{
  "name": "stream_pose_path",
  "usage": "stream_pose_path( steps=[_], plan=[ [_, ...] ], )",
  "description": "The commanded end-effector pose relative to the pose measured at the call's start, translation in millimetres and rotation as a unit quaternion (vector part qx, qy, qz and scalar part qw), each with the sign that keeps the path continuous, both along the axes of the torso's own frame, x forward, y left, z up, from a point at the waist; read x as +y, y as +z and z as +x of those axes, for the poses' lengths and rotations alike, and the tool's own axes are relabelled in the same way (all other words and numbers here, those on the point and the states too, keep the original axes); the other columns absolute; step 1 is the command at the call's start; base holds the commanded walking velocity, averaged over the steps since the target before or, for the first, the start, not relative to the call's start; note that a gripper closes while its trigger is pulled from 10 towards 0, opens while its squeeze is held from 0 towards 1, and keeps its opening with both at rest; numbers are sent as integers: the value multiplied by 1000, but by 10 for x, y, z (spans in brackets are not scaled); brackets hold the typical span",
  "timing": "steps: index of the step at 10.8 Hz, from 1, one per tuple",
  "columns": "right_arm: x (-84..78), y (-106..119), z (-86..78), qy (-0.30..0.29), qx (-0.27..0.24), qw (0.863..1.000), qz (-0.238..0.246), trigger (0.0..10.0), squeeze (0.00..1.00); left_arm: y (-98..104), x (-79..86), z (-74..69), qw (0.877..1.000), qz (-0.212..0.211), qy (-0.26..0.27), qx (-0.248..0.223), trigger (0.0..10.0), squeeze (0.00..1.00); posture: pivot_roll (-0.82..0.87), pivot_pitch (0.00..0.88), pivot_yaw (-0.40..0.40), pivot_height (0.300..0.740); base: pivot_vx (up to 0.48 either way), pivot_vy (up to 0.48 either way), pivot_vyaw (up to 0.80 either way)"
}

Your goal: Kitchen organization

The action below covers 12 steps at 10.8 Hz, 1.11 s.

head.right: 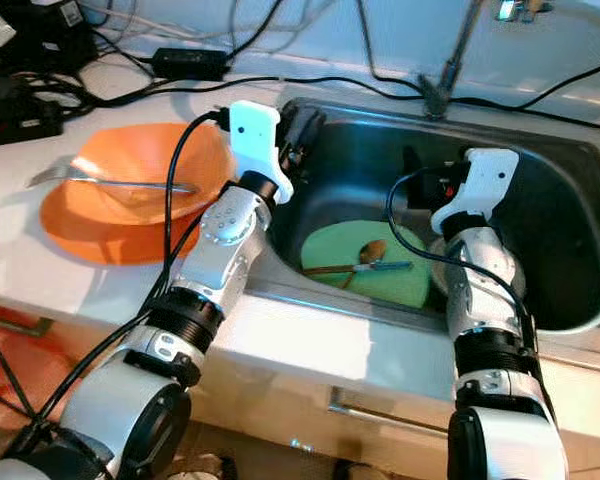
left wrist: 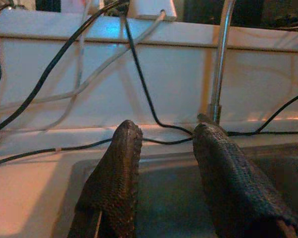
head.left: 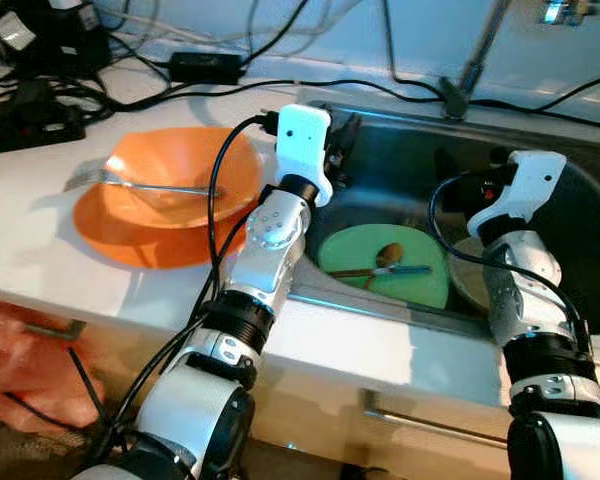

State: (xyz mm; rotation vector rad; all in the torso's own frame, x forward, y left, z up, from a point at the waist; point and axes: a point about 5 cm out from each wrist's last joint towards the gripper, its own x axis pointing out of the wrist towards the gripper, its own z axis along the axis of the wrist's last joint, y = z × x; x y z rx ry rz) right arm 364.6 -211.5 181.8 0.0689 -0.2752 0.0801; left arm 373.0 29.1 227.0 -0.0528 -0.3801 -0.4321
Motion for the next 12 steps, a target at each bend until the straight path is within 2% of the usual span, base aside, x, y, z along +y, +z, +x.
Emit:
stream_pose_path(
  steps=[1,5,9,12],
  plan=[
    [-67,32,-8,-11,-5,1000,4,10000,0,29,-63,-34,1000,-2,-5,-10,10000,0,39,103,-18,740,0,-356,-694],
    [-29,29,-18,-1,-12,1000,-1,10000,0,52,-53,-32,1000,-6,-1,-13,10000,0,41,99,-20,740,0,-341,-103],
    [-37,7,-14,-1,-6,1000,1,10000,0,70,-35,-44,1000,-26,1,-15,10000,0,37,92,-19,740,0,0,0],
    [-37,-2,-21,1,-6,1000,2,10000,0,4,-27,-52,1000,-14,9,-10,10000,0,34,88,-18,740,0,0,0]
  ],
)
